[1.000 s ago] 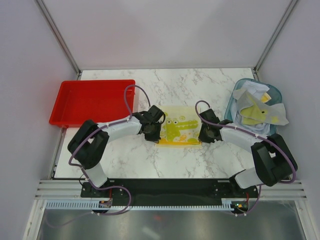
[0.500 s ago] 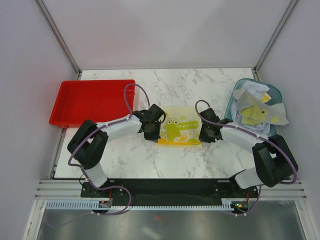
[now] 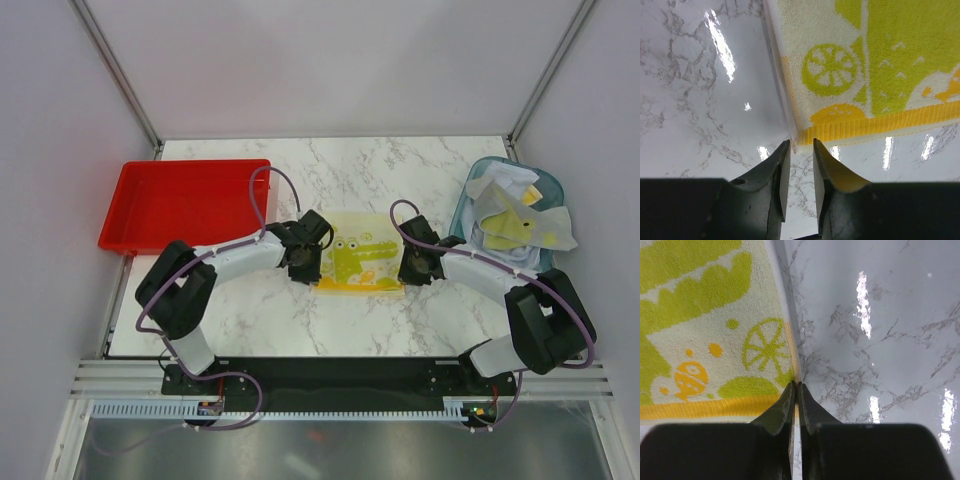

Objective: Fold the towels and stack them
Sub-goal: Fold the towel

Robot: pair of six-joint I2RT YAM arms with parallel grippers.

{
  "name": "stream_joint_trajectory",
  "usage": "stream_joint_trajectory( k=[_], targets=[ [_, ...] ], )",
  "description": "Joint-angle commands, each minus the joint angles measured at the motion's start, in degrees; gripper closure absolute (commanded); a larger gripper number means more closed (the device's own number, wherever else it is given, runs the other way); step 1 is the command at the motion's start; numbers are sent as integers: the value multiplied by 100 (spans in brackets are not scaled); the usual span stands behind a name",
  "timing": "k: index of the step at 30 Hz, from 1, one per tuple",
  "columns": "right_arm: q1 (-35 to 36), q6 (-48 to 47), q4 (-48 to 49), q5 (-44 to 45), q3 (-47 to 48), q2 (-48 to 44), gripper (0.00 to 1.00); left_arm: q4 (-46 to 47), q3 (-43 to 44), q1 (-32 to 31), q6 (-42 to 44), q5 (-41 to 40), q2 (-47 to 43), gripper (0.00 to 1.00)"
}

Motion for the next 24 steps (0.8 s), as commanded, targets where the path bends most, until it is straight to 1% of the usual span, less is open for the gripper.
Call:
stream_joint_trajectory(
  k=[1,7,11,13,16,17,19,24],
  targets=[
    [33,10,-14,80,107,-17,91,137,102,-96,-202,-209,114,67],
    [68,27,21,62,81,10,92,234,137,-123,-246,-218,238,68],
    [77,27,39,62,72,10,92,225,146,-123,-281,-314,264,73],
    [77,18,30,62,72,10,91,208,181,-123,-273,-315,273,73],
    [85,10,22,71,81,1,88,182,198,-123,-290,-314,255,73],
    [85,10,13,80,72,-8,84,182,207,-114,-299,-332,247,72],
    [85,10,-22,106,99,-17,79,164,225,-114,-290,-367,220,69],
    [85,-8,-57,124,142,1,77,129,313,-114,-273,-367,273,69]
  ],
)
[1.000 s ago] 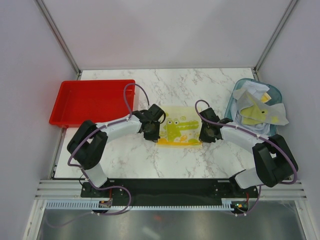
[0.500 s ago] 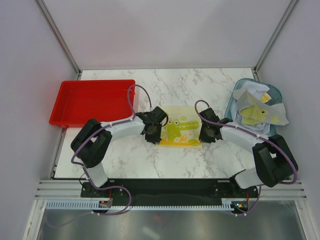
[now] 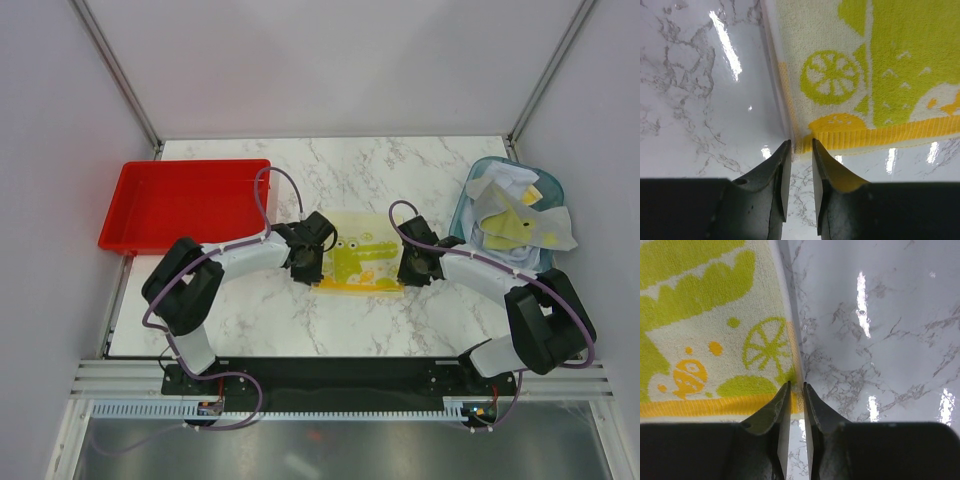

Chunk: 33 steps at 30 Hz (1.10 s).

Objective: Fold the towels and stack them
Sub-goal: Fold the towel

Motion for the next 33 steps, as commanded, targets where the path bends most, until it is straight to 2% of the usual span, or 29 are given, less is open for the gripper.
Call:
stream_joint_trajectory(
  k=[1,4,9,17,19,22,23,26,33],
  targets=[
    [31,-8,-58,117,143,1,76,76,249,-29,-192,-162,54,69],
    [31,-17,-66,126,151,10,75,59,276,-29,-183,-153,72,69],
    [31,-8,-31,135,143,80,80,59,302,-29,-174,-162,116,74],
    [48,27,48,135,72,141,77,68,249,-37,-200,-179,160,76],
    [48,36,109,135,37,150,78,59,249,-37,-209,-188,160,80],
    [48,45,144,126,2,168,90,50,267,-37,-209,-179,169,89],
    [48,45,145,135,2,150,99,50,276,-29,-218,-179,151,91],
    [48,27,127,144,37,63,100,15,311,-37,-218,-179,99,97],
    [40,-78,-128,144,292,-52,100,-222,451,-29,-244,-214,-59,98]
  ],
)
